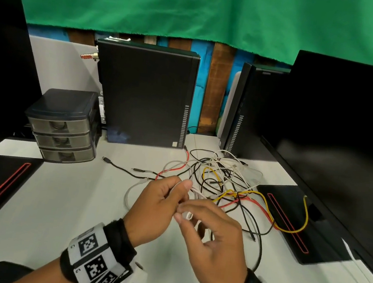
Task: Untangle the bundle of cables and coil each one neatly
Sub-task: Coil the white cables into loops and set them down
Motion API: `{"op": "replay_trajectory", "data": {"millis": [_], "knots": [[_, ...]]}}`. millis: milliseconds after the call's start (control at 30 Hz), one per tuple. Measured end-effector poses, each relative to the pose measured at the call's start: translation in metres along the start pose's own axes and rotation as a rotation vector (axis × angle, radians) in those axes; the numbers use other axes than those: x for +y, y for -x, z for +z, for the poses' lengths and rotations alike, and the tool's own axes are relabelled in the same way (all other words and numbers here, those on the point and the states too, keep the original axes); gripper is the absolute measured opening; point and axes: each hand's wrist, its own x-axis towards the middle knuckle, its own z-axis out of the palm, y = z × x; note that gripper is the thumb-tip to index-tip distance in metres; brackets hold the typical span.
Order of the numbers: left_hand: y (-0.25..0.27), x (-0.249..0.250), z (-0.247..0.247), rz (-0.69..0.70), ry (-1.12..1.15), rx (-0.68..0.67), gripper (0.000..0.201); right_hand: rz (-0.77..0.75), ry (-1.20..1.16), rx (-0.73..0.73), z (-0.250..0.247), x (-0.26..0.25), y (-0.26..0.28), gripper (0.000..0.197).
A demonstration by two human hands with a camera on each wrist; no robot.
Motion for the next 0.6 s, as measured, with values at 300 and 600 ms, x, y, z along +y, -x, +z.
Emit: {"op": "replay_trajectory", "data": {"millis": [300, 600], "knots": [[-0.008, 0.005, -0.012, -0.472, 0.456, 0.047, 0.037, -0.191, 0.086, -0.323, -0.011, -0.002, -0.005, 0.004], [-0.011, 0.018, -0.018, -0.469, 0.698, -0.054, 0.03, -0.182, 0.131, -0.233, -0.019, 0.003, -0.012, 0.014]]}}
